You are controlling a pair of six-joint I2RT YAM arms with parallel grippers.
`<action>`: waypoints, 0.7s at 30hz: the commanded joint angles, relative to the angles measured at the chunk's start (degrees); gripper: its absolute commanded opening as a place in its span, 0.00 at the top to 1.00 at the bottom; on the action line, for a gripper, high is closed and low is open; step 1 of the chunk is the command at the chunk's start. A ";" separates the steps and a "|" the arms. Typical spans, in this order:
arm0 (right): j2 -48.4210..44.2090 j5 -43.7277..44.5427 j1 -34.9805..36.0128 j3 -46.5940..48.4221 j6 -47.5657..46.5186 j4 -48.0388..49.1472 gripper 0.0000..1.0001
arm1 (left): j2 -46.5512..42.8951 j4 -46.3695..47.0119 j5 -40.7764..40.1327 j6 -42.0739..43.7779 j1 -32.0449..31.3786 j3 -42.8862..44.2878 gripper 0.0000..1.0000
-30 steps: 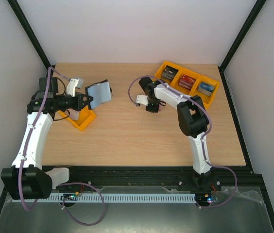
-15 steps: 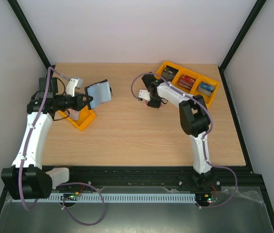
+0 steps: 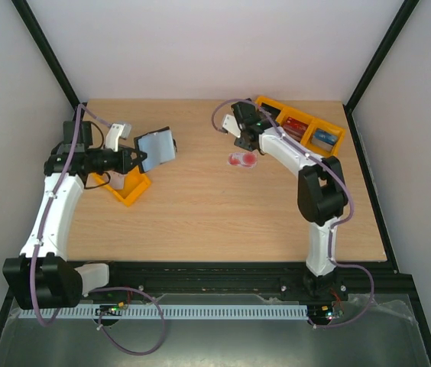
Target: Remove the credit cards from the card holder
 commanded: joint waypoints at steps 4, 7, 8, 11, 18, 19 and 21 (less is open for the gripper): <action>-18.20 -9.40 -0.20 -10.36 17.93 16.43 0.33 | 0.44 1.68 2.16 -0.39 -1.66 -1.80 0.98; -26.98 -19.61 -0.20 -18.81 31.75 27.37 0.28 | 0.99 2.69 2.85 -1.56 -3.37 -3.28 0.98; -29.56 -22.94 -0.18 -21.45 36.09 30.39 0.27 | 1.36 3.36 3.74 -2.59 -3.89 -4.47 0.98; -34.76 -30.39 -0.20 -26.48 46.77 34.73 0.26 | 2.09 8.33 9.66 -7.93 -6.01 -9.47 0.98; -42.53 -25.48 -0.26 -31.90 55.73 31.41 0.25 | 5.75 25.84 20.08 -22.80 -12.72 -22.10 0.98; -43.73 -23.96 -0.28 -32.64 56.31 31.27 0.25 | 6.85 29.11 21.12 -25.32 -13.81 -23.40 0.98; -45.85 -21.32 -0.29 -34.79 57.21 31.59 0.25 | 8.82 35.72 23.01 -30.91 -15.87 -25.71 0.98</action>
